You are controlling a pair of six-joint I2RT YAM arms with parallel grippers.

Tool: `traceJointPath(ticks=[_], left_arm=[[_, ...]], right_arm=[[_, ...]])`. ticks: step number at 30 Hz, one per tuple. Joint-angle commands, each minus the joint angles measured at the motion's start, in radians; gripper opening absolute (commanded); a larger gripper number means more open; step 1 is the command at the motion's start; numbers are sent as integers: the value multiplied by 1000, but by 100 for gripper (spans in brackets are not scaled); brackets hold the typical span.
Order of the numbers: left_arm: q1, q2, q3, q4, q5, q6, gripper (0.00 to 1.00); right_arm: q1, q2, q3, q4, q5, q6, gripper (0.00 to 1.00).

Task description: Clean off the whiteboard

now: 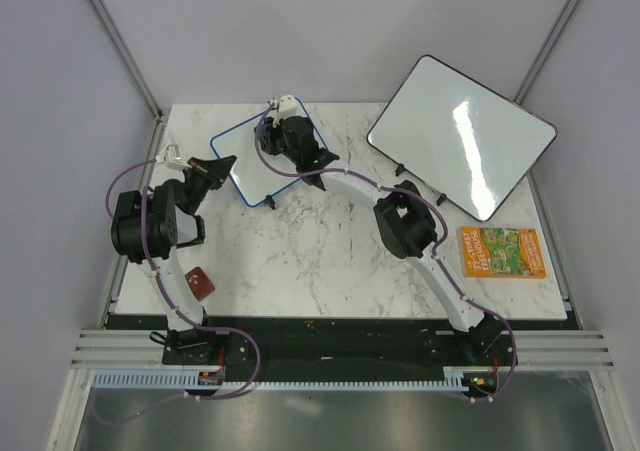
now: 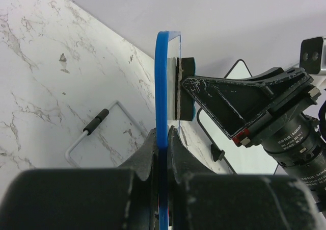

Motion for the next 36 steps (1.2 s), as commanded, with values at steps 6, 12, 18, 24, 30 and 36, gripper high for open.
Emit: traceJointPath(ticks=[6, 12, 18, 24, 30, 36], left_arm=[[-21, 36, -9, 196, 68, 120, 2], [-22, 33, -11, 196, 68, 118, 2], [-19, 33, -11, 196, 66, 120, 2], [-19, 35, -9, 196, 66, 120, 2], [-19, 35, -11, 196, 68, 120, 2], [-21, 33, -12, 196, 65, 120, 2]], right_arm=[[-113, -45, -130, -88, 33, 129, 0], [-167, -111, -251, -75, 102, 134, 0], [-163, -166, -403, -17, 27, 154, 0], [-91, -177, -417, 12, -12, 97, 0], [-113, -96, -287, -2, -19, 135, 0], [-158, -27, -141, -14, -51, 174, 0]])
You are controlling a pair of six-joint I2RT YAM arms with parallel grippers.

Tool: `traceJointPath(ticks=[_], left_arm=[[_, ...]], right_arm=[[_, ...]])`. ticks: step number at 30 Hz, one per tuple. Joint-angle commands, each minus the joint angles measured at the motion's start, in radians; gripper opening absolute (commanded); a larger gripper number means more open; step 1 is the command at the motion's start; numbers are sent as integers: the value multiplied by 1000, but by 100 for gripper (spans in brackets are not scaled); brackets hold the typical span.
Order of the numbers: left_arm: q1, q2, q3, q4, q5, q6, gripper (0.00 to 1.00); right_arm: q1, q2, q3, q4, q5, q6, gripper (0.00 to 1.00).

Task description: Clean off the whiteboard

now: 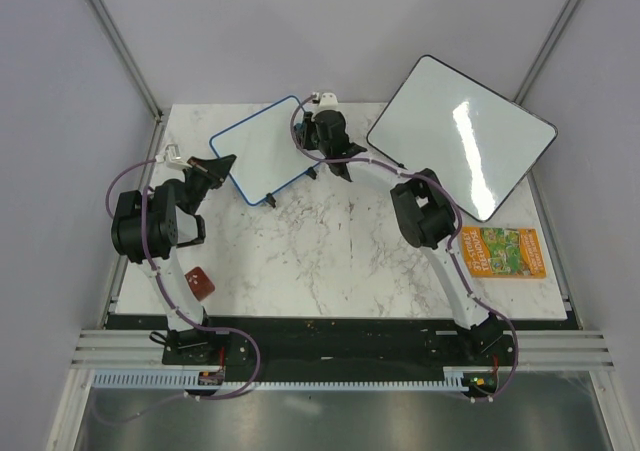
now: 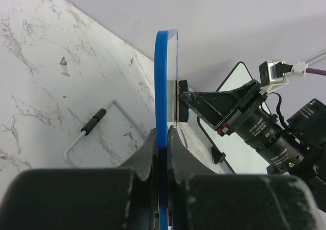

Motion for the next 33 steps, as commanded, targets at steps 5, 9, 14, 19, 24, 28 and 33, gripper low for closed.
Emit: traceJointPath(ticks=[5, 9, 14, 19, 24, 28, 33], left_arm=[[-17, 35, -15, 192, 75, 120, 2], [-17, 32, -17, 192, 78, 120, 2], [-17, 30, -17, 192, 81, 123, 2], [-17, 27, -20, 192, 83, 125, 2], [-17, 27, -20, 192, 85, 126, 2], [-15, 26, -21, 192, 86, 126, 2], [-18, 23, -23, 192, 88, 129, 2]], right_arm=[[-25, 103, 220, -51, -83, 15, 0], [-33, 104, 248, -53, -80, 12, 0], [-51, 127, 318, -59, -80, 12, 0], [-60, 164, 426, -93, -90, -10, 0], [-60, 159, 413, -91, -107, -10, 0], [-60, 187, 450, -115, -164, -14, 0], [-57, 198, 475, -136, -179, -27, 0]])
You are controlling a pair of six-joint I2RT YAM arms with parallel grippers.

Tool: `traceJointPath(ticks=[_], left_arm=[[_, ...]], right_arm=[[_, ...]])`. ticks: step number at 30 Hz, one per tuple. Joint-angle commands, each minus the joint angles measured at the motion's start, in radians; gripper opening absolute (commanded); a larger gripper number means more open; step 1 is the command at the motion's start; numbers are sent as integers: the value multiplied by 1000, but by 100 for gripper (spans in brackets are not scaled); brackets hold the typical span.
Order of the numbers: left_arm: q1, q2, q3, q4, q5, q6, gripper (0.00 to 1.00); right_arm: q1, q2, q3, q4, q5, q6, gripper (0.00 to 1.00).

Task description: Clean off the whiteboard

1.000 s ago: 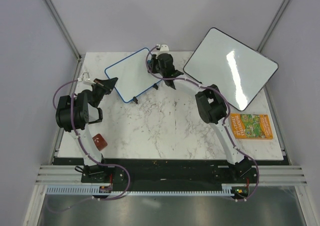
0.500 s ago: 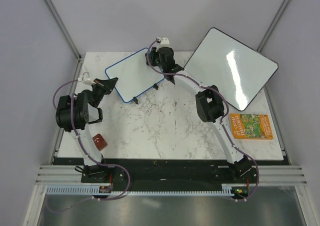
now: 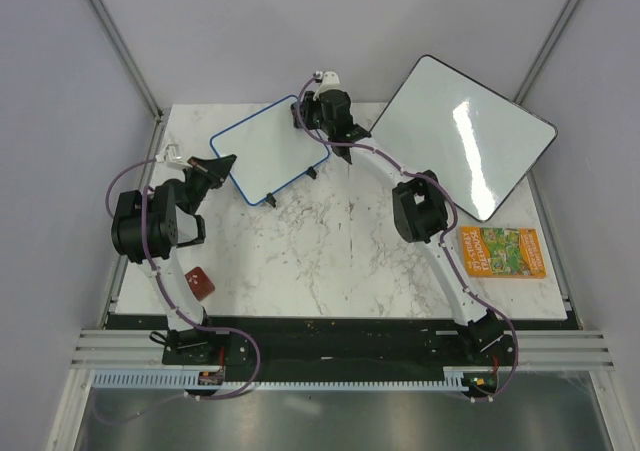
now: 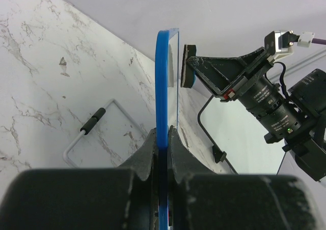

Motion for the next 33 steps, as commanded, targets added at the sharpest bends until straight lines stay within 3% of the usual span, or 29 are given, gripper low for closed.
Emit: traceJointPath(ticks=[1, 22, 33], left_arm=[[-18, 23, -24, 192, 90, 122, 2], [-25, 1, -47, 192, 99, 145, 2], [-25, 1, -47, 192, 99, 145, 2]], right_arm=[[5, 14, 58, -6, -45, -20, 0], [28, 60, 78, -49, -106, 3, 0], [1, 31, 3, -156, -24, 33, 0]])
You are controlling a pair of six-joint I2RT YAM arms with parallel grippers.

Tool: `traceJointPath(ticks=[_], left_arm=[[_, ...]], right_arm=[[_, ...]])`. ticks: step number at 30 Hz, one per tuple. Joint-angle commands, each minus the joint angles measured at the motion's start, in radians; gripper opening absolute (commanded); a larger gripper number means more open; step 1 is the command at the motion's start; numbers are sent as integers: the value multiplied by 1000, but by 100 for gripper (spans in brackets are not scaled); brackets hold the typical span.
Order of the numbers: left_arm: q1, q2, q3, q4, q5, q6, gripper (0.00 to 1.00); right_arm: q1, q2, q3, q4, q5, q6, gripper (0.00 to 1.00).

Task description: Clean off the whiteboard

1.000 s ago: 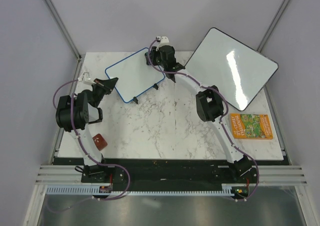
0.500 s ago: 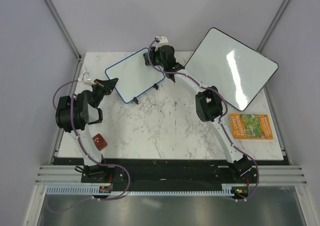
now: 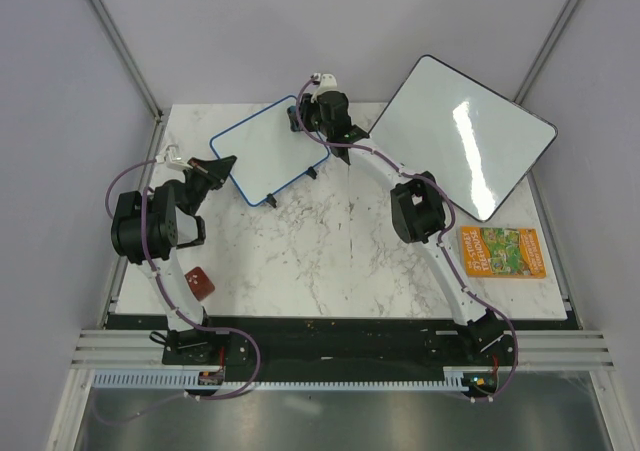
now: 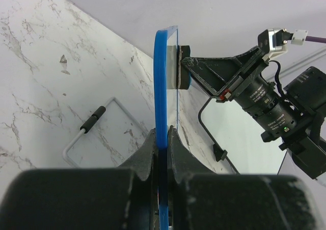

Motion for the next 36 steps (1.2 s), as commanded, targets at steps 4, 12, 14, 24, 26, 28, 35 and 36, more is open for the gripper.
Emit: traceJointPath(ticks=[4, 12, 14, 24, 26, 28, 35, 36], left_arm=[[-26, 11, -32, 192, 97, 136, 2], [-26, 14, -29, 192, 99, 134, 2], [-26, 14, -29, 192, 99, 133, 2], [-26, 14, -28, 192, 99, 134, 2], [-28, 12, -29, 192, 99, 136, 2], [-28, 14, -29, 192, 99, 134, 2], [-30, 15, -29, 192, 100, 136, 2], [-29, 14, -29, 192, 100, 137, 2]], right_arm=[[-7, -15, -64, -153, 4, -17, 0], [-7, -74, -181, -187, -22, -65, 0], [-6, -95, -225, -187, -48, -66, 0], [23, -124, -288, -118, -22, -66, 0], [23, -123, -287, -96, -20, -55, 0], [23, -123, -285, -70, -8, -39, 0], [23, -137, -305, 128, 59, 0, 0], [23, -147, -330, 205, 70, 3, 0]])
